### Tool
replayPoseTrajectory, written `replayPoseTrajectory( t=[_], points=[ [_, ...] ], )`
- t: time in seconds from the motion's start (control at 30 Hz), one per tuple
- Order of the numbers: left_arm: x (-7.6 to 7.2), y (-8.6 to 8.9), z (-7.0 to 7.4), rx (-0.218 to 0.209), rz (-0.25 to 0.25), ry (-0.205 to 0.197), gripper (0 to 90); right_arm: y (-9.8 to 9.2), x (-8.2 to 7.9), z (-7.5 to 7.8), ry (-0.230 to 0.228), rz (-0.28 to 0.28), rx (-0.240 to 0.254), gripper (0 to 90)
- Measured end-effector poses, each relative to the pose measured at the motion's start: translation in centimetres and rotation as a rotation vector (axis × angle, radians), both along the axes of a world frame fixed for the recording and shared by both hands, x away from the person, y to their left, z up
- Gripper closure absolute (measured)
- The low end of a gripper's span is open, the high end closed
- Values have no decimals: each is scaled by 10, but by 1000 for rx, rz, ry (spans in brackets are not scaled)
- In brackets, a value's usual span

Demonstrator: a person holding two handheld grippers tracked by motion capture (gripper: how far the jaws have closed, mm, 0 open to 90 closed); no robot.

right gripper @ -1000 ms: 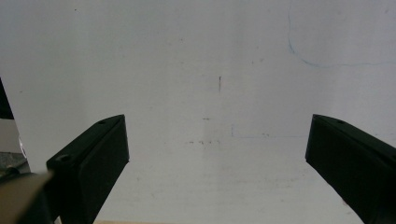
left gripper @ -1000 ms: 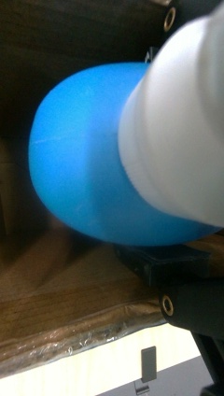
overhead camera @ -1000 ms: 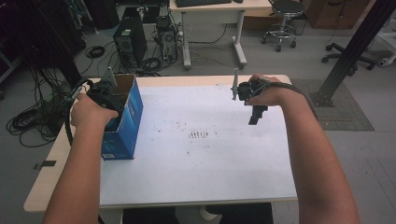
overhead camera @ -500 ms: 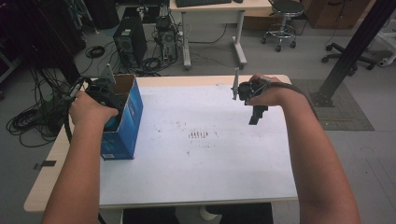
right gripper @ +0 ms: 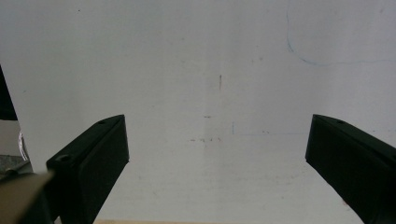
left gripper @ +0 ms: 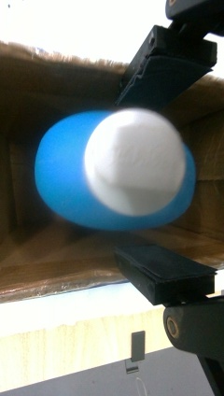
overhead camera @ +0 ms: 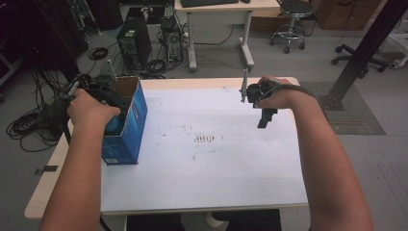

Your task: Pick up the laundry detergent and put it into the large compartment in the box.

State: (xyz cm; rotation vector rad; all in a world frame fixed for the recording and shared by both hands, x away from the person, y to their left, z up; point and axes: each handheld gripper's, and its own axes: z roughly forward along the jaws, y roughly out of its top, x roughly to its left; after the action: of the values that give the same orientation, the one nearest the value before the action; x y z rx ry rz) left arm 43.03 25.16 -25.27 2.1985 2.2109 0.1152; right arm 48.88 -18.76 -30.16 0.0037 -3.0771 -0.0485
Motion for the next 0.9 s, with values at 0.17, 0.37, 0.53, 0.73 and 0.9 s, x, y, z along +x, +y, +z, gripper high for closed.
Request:
replayPoseTrajectory(
  t=[0.17,0.37,0.53,0.73,0.9],
  points=[
    [-1,-3,12,11,-11,-16,172,0,-1,1,-2,2,2,59],
    [-2,-9,33,16,-53,-54,126,-2,-1,2,-2,0,2,59],
    [-3,-13,50,1,-80,-75,113,-2,-2,3,-4,0,1,59],
    [-3,-19,68,13,-125,-100,61,-2,-2,3,-5,-2,1,59],
    [-2,-27,83,-3,-198,-119,35,-2,-2,2,-2,-7,-5,59]
  ],
)
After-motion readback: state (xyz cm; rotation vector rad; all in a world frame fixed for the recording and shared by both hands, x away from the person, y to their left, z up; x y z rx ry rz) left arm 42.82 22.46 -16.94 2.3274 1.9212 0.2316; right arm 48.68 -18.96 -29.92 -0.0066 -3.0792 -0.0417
